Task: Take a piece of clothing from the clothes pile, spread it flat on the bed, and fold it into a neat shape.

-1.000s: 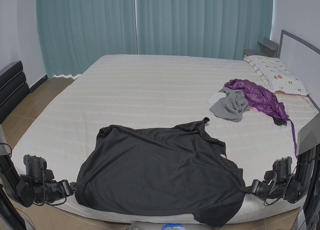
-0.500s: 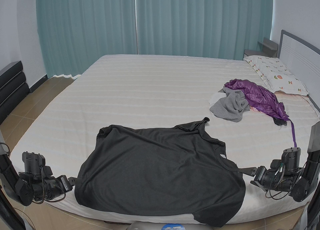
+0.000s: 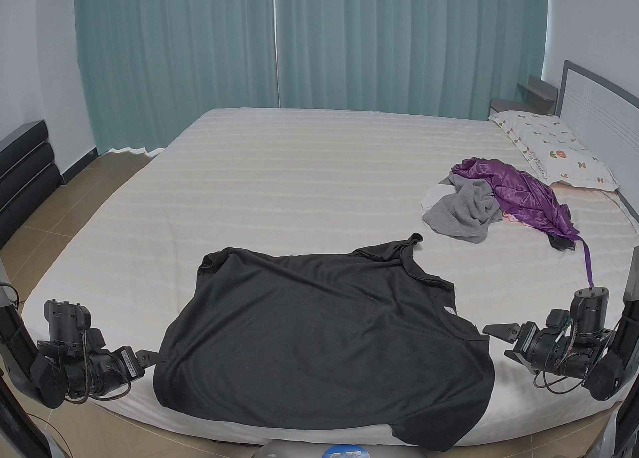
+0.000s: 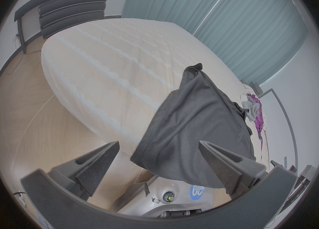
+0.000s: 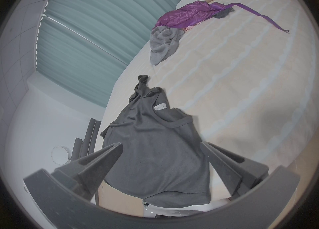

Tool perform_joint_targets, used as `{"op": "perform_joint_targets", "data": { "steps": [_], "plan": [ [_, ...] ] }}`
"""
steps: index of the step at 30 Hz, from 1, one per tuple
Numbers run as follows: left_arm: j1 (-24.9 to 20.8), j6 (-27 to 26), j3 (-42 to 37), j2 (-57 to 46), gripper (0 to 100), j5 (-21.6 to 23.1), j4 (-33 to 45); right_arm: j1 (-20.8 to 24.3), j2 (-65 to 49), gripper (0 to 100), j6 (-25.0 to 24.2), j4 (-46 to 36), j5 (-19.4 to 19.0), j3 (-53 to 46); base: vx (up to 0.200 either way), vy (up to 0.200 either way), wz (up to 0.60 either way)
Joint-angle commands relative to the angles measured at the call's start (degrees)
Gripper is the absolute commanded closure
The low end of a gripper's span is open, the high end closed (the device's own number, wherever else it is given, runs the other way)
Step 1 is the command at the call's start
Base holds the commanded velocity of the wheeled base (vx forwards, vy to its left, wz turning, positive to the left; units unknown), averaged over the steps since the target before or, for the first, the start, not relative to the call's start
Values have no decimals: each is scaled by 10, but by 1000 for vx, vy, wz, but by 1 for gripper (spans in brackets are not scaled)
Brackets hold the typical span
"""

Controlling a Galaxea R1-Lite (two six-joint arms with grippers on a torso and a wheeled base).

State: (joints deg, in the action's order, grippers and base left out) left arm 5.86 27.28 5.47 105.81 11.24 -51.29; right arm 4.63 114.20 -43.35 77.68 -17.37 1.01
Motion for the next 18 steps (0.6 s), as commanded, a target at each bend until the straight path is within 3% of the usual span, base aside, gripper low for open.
{"op": "perform_joint_targets", "data": {
  "steps": [1,18],
  "plan": [
    [0,0,-1,2,0,0,-3,0,2,0,-1,1,1,-10,0,200,0],
    [0,2,2,-1,0,2,-6,2,3,0,-1,5,0,-10,0,0,0]
  ]
}}
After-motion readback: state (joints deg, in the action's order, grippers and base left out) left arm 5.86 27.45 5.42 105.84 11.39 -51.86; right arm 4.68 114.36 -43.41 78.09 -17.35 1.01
